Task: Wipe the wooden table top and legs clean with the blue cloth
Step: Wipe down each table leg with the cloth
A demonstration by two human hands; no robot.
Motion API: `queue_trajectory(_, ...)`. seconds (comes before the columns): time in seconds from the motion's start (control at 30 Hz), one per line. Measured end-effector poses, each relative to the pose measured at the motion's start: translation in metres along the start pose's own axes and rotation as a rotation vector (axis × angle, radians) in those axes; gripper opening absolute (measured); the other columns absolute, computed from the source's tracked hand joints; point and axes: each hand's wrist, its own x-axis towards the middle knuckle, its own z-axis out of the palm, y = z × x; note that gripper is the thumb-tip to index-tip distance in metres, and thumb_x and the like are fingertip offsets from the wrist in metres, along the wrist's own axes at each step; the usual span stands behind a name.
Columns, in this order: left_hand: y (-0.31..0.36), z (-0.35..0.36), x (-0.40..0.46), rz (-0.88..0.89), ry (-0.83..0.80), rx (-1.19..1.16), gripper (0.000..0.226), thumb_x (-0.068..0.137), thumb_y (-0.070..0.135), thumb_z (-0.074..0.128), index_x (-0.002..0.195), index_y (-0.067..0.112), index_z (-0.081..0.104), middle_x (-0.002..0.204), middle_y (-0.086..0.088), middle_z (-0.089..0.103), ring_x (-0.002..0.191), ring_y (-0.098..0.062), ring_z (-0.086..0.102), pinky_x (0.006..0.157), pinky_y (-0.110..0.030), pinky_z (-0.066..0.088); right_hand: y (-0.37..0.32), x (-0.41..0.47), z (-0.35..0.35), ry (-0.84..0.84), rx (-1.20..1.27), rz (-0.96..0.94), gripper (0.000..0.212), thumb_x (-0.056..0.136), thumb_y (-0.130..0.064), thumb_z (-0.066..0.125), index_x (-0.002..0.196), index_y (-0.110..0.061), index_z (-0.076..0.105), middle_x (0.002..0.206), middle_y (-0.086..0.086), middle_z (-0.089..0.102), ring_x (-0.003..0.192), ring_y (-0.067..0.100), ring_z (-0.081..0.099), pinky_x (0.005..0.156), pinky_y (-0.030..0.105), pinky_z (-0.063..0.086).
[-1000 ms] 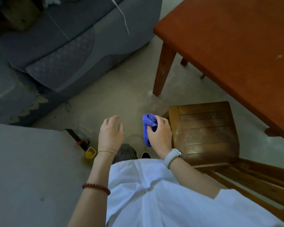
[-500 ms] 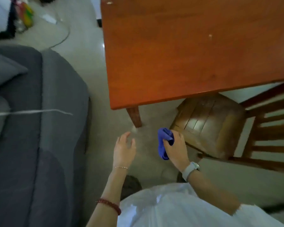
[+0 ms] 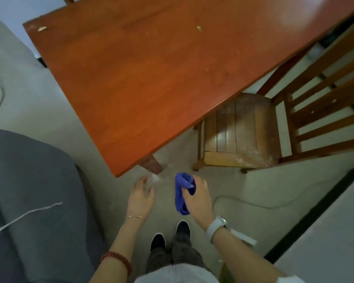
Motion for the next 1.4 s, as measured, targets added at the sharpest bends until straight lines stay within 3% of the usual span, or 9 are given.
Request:
queue_trajectory(0.17,-0.032,0.018,0.042,-0.085,0.156,-0.164,0.055,0.090,0.021,0.053,0.138,0.012,0.030,0.139,-0.013,0.040,0.116,-0.028,0.051,0.098,-0.042,0.042,0.038,0.036,0.045,-0.030,-0.022,-0.126,0.030,0.087,-0.016,0.055,0.116,-0.009,0.052,0.114,0.010,0.050,0.098,0.026,0.054,0.077,0.030,0.044)
queue_trajectory(0.43,-0.086,0.019,0.096,0.158,0.276,-0.354,0.048,0.095,0.035,0.039,0.140,0.023,0.028,0.145,-0.002,0.034,0.123,-0.016,0.040,0.097,-0.033,0.035,0.046,0.085,0.097,0.236,0.018,-0.647,0.036,0.084,-0.022,0.054,0.119,-0.018,0.049,0.120,0.004,0.041,0.108,0.025,0.045,0.091,0.019,0.033)
queue_trajectory(0.6,-0.128,0.037,0.143,0.409,0.260,-0.355,0.039,0.096,0.041,0.030,0.134,0.043,0.023,0.147,0.002,0.027,0.122,-0.005,0.032,0.108,-0.046,0.033,0.037,0.117,0.133,0.577,0.060,-1.135,0.034,0.083,-0.015,0.058,0.115,-0.019,0.047,0.121,0.002,0.035,0.108,0.031,0.045,0.089,0.046,0.046)
queue_trajectory(0.77,-0.149,0.062,0.187,0.690,0.265,-0.488,0.041,0.089,0.049,0.031,0.130,0.049,0.027,0.145,0.010,0.033,0.132,-0.010,0.036,0.108,-0.047,0.033,0.039,0.162,0.168,0.825,-0.086,-1.497,0.030,0.086,-0.020,0.057,0.114,-0.024,0.047,0.122,0.004,0.035,0.115,0.030,0.036,0.090,0.051,0.043)
queue_trajectory(0.93,-0.170,0.087,0.211,0.867,0.209,-0.598,0.036,0.088,0.043,0.032,0.123,0.053,0.028,0.142,0.014,0.035,0.132,-0.007,0.035,0.110,-0.039,0.032,0.137,0.229,0.229,0.761,-0.354,-1.531,0.049,0.069,-0.018,0.067,0.114,-0.024,0.047,0.125,0.008,0.034,0.117,0.037,0.031,0.095,0.057,0.039)
queue_trajectory(1.03,-0.185,0.103,0.223,0.906,0.198,-0.601,0.037,0.087,0.048,0.030,0.123,0.058,0.025,0.130,0.032,0.034,0.125,0.006,0.038,0.099,-0.019,0.040,0.214,0.264,0.268,0.629,-0.766,-1.404,0.081,0.044,-0.028,0.089,0.111,-0.034,0.045,0.119,0.005,0.039,0.109,0.033,0.037,0.072,0.043,0.056)
queue_trajectory(1.13,-0.190,0.112,0.226,0.902,0.180,-0.632,0.035,0.092,0.044,0.029,0.125,0.052,0.024,0.123,0.034,0.035,0.107,0.024,0.040,0.080,0.001,0.039,0.250,0.270,0.272,0.484,-0.900,-1.397,0.079,0.043,-0.039,0.088,0.111,-0.040,0.046,0.117,-0.003,0.047,0.105,0.022,0.040,0.063,0.032,0.059)
queue_trajectory(1.27,-0.187,0.110,0.224,0.881,0.222,-0.658,0.039,0.091,0.038,0.030,0.129,0.043,0.024,0.129,0.021,0.037,0.116,0.008,0.040,0.095,-0.014,0.036,0.200,0.238,0.230,0.625,-0.490,-1.485,0.055,0.069,-0.017,0.064,0.121,-0.025,0.046,0.123,0.003,0.041,0.114,0.027,0.037,0.091,0.041,0.046)
queue_trajectory(1.4,-0.171,0.100,0.221,0.883,0.293,-0.722,0.029,0.097,0.024,0.031,0.123,0.037,0.034,0.110,0.028,0.044,0.099,0.014,0.048,0.074,0.001,0.040,0.083,0.191,0.175,0.873,-0.153,-1.560,0.053,0.078,-0.018,0.056,0.127,-0.016,0.035,0.129,0.004,0.036,0.121,0.027,0.035,0.107,0.022,0.028)
